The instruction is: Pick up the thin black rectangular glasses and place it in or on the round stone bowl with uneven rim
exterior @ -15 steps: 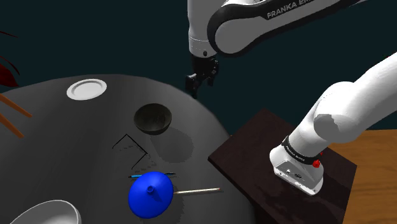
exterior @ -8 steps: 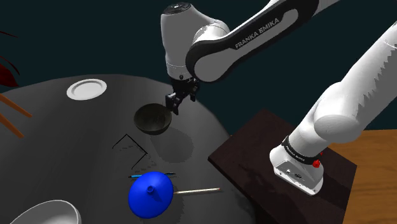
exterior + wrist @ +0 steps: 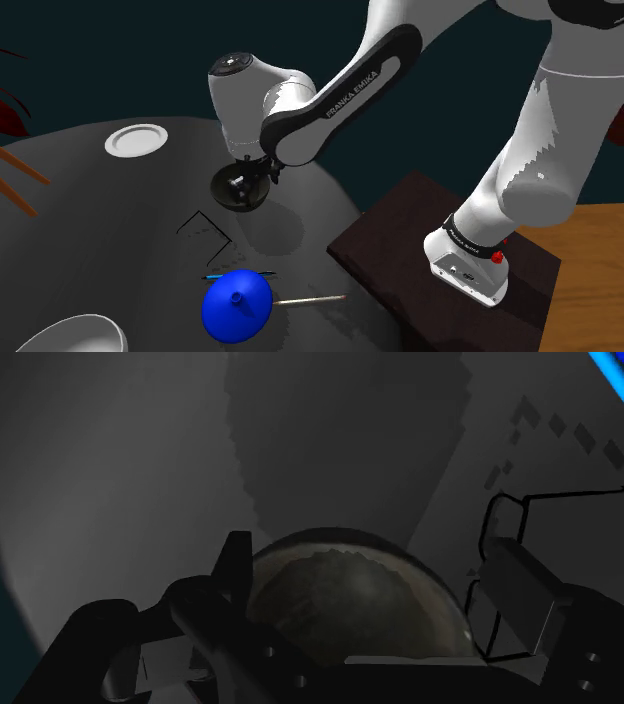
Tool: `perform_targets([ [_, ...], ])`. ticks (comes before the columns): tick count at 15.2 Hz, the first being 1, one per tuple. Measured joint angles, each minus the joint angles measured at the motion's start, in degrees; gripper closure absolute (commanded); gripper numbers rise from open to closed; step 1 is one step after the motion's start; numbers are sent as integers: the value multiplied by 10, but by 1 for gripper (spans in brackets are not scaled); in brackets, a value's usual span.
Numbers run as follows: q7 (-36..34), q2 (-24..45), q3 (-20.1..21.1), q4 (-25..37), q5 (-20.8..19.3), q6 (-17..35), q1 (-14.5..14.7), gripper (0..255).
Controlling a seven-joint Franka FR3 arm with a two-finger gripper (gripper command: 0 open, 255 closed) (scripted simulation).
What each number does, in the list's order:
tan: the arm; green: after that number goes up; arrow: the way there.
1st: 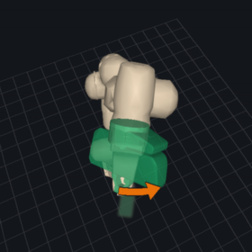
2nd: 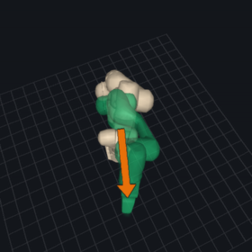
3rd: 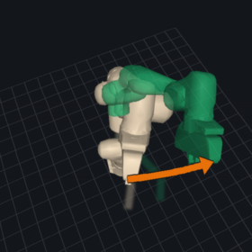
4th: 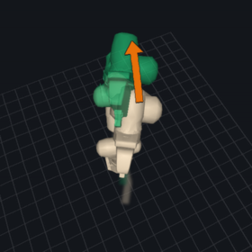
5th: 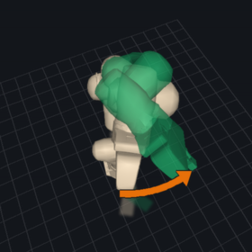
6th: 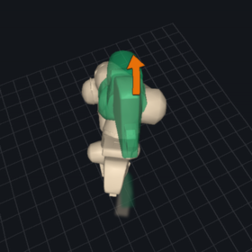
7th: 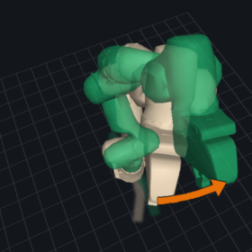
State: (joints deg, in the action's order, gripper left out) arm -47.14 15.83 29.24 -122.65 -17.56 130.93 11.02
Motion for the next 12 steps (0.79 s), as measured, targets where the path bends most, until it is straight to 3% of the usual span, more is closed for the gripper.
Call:
perform_targets([
  [6,-71,140,-30,115,-75,5,68,0],
  [10,-96,232,-50,217,-104,-10,117,0],
  [12,-101,257,-58,238,-113,-7,127,0],
])
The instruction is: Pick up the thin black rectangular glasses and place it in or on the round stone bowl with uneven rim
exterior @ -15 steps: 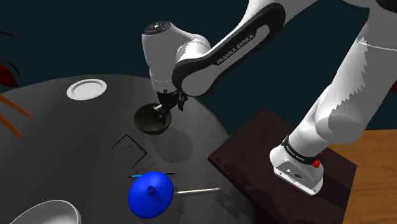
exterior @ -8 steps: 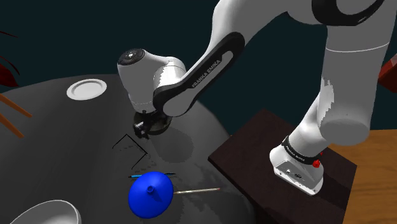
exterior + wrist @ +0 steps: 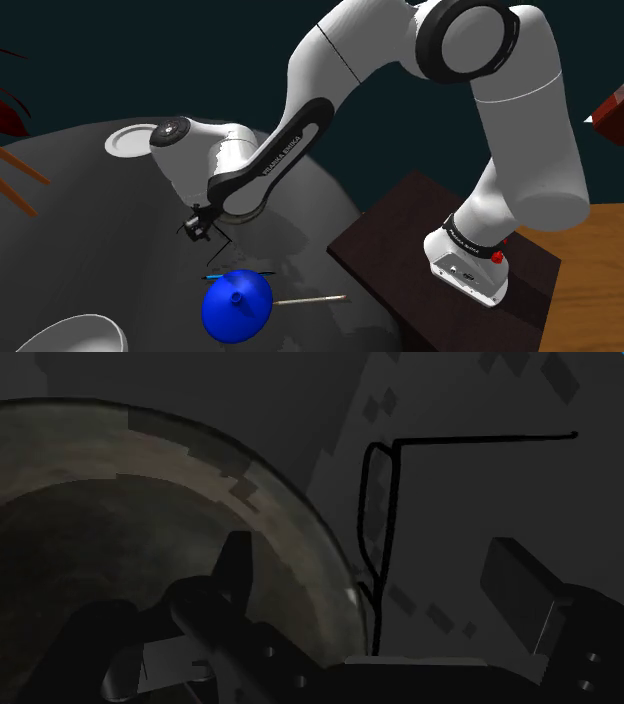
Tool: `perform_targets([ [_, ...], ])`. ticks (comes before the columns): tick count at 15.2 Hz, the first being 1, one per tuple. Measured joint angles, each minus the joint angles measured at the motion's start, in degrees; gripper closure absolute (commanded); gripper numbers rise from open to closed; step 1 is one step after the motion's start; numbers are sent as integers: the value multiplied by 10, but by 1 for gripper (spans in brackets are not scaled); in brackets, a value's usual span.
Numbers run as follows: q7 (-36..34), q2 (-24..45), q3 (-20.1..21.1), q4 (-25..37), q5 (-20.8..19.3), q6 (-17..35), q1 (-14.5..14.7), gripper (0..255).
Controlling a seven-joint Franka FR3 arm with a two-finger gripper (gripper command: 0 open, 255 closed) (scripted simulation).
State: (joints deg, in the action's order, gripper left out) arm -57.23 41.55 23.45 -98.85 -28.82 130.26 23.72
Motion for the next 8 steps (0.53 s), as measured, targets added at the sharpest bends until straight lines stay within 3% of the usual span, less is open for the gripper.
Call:
perform_targets([
  [8,-12,38,-15,12,-18,29,11,0],
])
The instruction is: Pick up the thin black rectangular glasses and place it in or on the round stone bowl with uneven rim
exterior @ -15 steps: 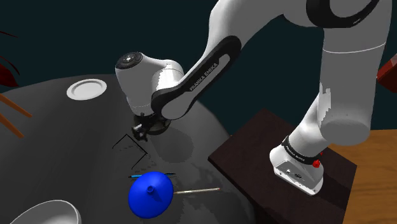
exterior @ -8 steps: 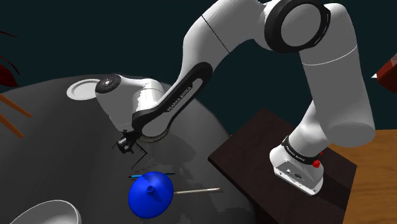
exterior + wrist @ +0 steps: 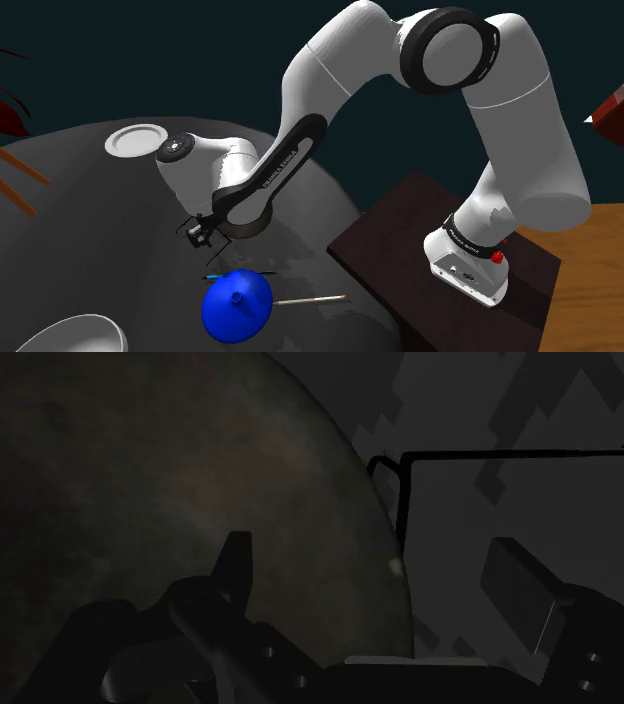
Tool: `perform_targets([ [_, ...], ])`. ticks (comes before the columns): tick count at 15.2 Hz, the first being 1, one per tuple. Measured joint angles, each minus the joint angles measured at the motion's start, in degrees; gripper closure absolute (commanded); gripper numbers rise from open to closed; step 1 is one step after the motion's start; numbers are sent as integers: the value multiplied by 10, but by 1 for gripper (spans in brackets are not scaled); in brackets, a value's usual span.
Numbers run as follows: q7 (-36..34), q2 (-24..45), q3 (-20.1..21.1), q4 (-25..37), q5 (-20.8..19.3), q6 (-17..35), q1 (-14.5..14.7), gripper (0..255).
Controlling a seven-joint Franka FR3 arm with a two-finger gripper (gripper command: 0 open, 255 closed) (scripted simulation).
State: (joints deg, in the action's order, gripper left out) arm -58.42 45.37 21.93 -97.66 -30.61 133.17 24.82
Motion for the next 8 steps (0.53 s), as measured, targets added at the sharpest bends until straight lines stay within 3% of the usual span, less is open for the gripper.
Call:
perform_targets([
  [5,0,2,-1,0,-1,2,-1,0],
  [6,0,2,-1,0,-1,2,-1,255],
  [8,0,1,-2,1,-2,0,-1,255],
])
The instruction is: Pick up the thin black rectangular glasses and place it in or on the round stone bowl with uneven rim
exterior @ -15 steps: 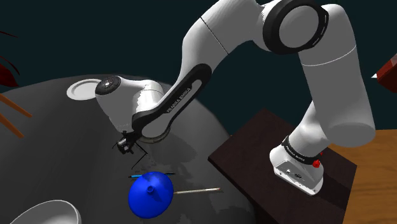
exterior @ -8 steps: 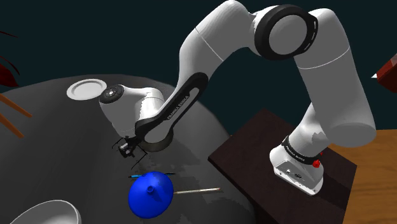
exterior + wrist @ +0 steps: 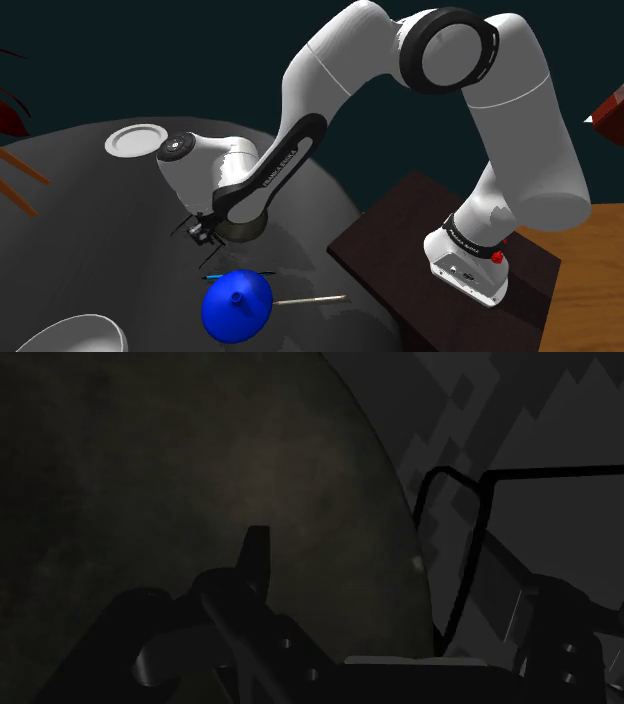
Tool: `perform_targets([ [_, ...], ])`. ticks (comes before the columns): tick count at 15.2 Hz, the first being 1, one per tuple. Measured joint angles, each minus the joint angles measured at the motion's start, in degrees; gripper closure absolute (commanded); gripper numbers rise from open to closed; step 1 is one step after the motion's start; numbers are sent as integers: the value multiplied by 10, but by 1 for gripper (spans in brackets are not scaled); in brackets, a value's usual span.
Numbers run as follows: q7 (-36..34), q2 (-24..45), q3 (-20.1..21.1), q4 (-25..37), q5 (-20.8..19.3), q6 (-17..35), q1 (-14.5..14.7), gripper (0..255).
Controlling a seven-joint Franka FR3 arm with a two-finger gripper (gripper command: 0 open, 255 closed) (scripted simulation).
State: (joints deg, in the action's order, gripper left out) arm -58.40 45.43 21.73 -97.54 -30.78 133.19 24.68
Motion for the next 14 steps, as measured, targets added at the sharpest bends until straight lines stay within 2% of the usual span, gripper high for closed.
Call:
perform_targets([
  [9,0,-4,0,0,0,1,-2,255],
  [14,8,-26,12,-10,12,-19,-8,255],
])
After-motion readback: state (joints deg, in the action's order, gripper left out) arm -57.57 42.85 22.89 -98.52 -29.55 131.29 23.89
